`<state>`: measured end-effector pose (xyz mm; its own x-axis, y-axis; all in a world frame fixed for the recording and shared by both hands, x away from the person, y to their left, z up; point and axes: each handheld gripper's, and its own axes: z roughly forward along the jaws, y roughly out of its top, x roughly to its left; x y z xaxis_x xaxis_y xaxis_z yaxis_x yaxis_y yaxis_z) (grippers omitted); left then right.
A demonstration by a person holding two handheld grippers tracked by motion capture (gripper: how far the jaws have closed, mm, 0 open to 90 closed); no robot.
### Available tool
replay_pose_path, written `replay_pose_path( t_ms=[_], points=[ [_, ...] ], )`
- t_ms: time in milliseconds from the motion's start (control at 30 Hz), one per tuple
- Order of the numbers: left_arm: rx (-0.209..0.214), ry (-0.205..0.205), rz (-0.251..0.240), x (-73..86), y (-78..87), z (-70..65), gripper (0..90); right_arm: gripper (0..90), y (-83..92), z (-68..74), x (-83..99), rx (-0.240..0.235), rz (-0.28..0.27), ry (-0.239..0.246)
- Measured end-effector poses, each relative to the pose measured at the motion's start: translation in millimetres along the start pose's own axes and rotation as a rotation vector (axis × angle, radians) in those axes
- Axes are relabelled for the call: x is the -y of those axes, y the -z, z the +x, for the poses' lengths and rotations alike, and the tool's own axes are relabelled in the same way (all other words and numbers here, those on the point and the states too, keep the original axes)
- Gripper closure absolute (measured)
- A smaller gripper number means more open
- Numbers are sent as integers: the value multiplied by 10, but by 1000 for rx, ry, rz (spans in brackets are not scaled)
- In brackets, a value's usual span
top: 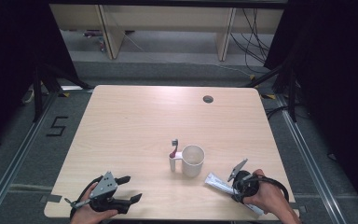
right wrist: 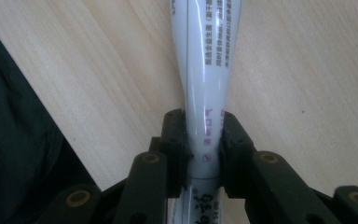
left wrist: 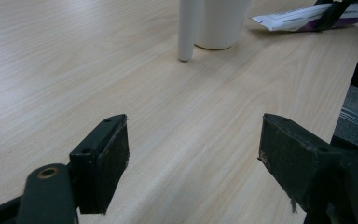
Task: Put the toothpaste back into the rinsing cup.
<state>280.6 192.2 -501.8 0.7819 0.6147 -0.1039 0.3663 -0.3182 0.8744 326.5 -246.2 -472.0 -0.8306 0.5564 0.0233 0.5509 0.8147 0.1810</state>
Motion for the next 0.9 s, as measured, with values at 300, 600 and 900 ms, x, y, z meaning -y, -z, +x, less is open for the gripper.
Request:
replay_pose_path(
  t_ms=[300, 600, 900],
  points=[
    [-10, -5, 13, -4, 21, 9, 235, 755, -38, 38, -145, 7, 61, 27],
    [-9, 1, 5, -5, 23, 16, 235, 767, -34, 39, -117, 15, 32, 52],
    [2, 43, -21, -12, 41, 60, 235, 772, 11, -48, 102, 9, -81, 26]
  ],
)
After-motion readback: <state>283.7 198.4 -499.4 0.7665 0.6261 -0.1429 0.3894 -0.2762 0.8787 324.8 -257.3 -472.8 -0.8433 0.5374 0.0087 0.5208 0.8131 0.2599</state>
